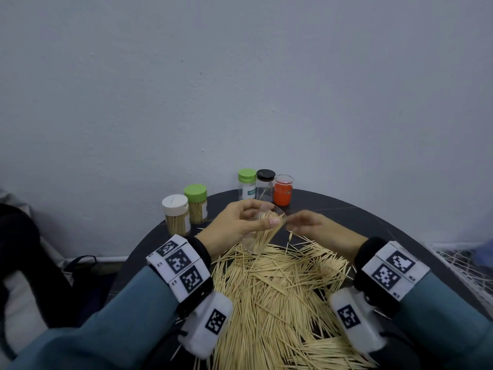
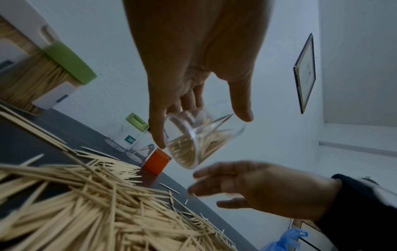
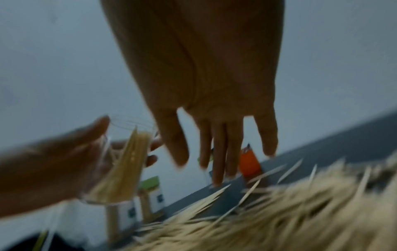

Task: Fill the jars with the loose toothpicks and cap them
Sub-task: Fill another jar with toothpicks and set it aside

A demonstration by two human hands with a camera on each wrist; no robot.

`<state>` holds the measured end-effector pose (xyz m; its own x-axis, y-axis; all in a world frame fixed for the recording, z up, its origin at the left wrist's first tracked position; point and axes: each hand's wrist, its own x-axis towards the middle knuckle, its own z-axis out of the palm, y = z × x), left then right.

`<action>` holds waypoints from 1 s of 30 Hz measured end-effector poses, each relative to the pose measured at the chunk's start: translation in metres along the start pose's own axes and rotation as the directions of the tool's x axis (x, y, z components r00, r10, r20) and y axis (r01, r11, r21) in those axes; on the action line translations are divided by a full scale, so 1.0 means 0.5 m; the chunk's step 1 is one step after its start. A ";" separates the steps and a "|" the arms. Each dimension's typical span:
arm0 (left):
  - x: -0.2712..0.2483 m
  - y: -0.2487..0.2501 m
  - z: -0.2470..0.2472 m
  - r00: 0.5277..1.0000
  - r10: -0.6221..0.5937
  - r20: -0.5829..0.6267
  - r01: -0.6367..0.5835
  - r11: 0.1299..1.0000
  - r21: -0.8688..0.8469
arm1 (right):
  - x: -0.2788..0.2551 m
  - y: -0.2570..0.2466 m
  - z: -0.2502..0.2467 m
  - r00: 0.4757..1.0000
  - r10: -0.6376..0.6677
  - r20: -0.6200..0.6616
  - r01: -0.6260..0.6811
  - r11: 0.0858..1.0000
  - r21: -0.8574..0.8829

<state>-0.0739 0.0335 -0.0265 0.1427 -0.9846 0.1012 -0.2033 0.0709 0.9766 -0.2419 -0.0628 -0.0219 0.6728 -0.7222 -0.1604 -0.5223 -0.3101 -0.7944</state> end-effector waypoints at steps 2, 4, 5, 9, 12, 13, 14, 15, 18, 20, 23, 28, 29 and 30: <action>0.002 -0.001 -0.005 1.000 0.000 -0.019 0.000 1.000 0.006 | -0.009 0.004 -0.012 0.980 0.101 0.173 -0.022 0.912 -0.410; 0.002 -0.002 -0.008 1.000 0.000 -0.027 0.001 1.000 0.014 | -0.020 0.005 -0.017 0.960 0.192 0.204 -0.004 0.738 -0.675; 0.002 -0.003 -0.009 1.000 -0.002 -0.028 0.003 1.000 0.017 | -0.023 0.006 -0.019 0.953 0.224 0.205 0.002 0.671 -0.741; 0.003 -0.004 -0.009 1.000 -0.009 -0.023 0.009 1.000 0.018 | -0.021 0.020 -0.017 0.929 0.303 0.212 0.023 0.524 -0.851; 0.004 -0.004 -0.008 0.999 -0.019 -0.028 0.020 0.999 0.026 | -0.012 0.029 -0.016 0.949 0.248 0.197 0.046 0.506 -0.861; 0.004 -0.004 -0.008 0.999 -0.021 -0.030 0.022 0.999 0.031 | -0.010 0.033 -0.017 0.957 0.220 0.191 0.049 0.523 -0.851; 0.004 -0.004 -0.008 0.999 -0.023 -0.030 0.024 0.999 0.034 | -0.007 0.037 -0.019 0.963 0.196 0.186 0.051 0.543 -0.838; 0.005 -0.004 -0.008 0.999 -0.025 -0.029 0.026 0.999 0.036 | -0.005 0.041 -0.021 0.968 0.177 0.180 0.053 0.557 -0.829; 0.003 -0.005 -0.008 0.999 -0.031 -0.022 0.032 0.999 0.044 | -0.001 0.049 -0.024 0.974 0.137 0.180 0.073 0.560 -0.825; 0.003 -0.007 -0.007 0.999 -0.032 -0.020 0.033 0.998 0.050 | -0.001 0.049 -0.024 0.976 0.127 0.179 0.082 0.544 -0.835; 0.002 -0.009 -0.004 0.999 -0.027 -0.030 0.028 0.998 0.055 | -0.004 0.047 -0.022 0.976 0.127 0.177 0.100 0.459 -0.883; 0.000 -0.009 -0.004 0.999 -0.038 -0.026 0.040 0.997 0.063 | -0.006 0.036 -0.012 0.973 0.093 0.213 0.162 0.388 -0.907; 0.000 -0.009 -0.004 0.999 -0.040 -0.025 0.041 0.997 0.065 | -0.007 0.032 -0.009 0.972 0.087 0.220 0.173 0.373 -0.912; 0.000 -0.009 -0.003 0.999 -0.041 -0.027 0.042 0.997 0.067 | -0.009 0.028 -0.008 0.970 0.084 0.229 0.185 0.361 -0.914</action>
<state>-0.0714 0.0336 -0.0304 0.1765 -0.9821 0.0665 -0.2611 0.0184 0.9651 -0.2543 -0.0662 -0.0300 0.7289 -0.5845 -0.3563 -0.5432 -0.8107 0.2186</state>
